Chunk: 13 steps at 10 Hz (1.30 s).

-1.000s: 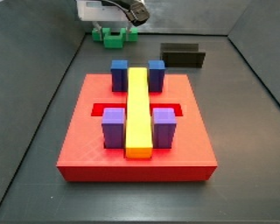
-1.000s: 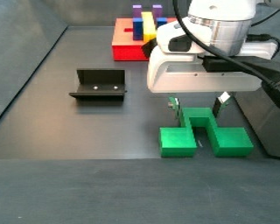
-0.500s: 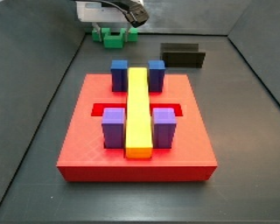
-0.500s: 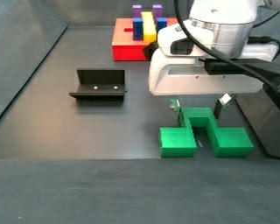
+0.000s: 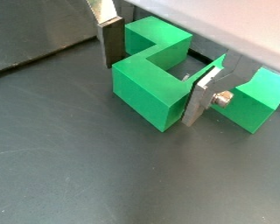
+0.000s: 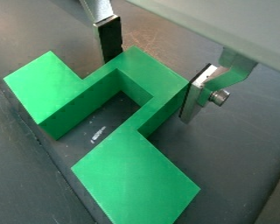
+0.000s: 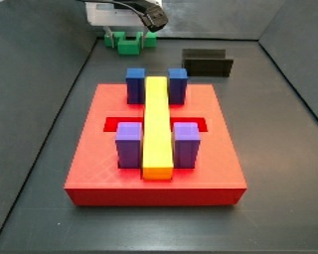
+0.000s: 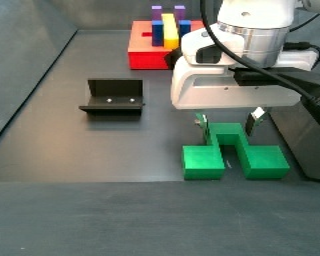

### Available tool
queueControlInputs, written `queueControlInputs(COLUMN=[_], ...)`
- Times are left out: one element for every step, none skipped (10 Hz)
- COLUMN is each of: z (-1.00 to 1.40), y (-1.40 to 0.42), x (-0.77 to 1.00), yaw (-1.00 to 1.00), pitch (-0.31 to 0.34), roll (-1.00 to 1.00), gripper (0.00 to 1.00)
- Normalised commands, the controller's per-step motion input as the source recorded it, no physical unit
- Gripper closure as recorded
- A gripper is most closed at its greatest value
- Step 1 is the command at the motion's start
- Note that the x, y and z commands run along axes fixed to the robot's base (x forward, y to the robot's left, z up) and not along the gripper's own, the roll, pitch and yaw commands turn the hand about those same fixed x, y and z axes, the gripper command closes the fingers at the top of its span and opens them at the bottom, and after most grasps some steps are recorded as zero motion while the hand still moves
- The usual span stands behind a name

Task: Pick up the green object. Move up. Place the green object on the fixture. Regrasp the green object. Move to above the board. Insert the green object.
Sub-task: Pick up the green object.

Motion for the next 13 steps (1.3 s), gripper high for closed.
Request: queueControlInputs(z=[-0.22,-0.24,-0.23,-0.04,0.00,0.00,0.00,0.00,0.00,0.00,0.00,0.00,0.00], y=[0.00,0.00,0.00,0.00,0.00,0.00,0.00,0.00,0.00,0.00,0.00,0.00,0.00], x=[0.00,0.00,0.00,0.00,0.00,0.00,0.00,0.00,0.00,0.00,0.00,0.00,0.00], yaw=[0.00,0.00,0.00,-0.01,0.00,0.00,0.00,0.00,0.00,0.00,0.00,0.00,0.00], pitch=[-0.146,-0.139,-0.119,-0.020,0.000,0.000,0.000,0.000,0.000,0.000,0.000,0.000,0.000], roll=[-0.08,-0.07,-0.05,0.00,0.00,0.00,0.00,0.00,0.00,0.00,0.00,0.00,0.00], gripper=[0.00,0.00,0.00,0.00,0.00,1.00,1.00,1.00,1.00,1.00,1.00,1.00,1.00])
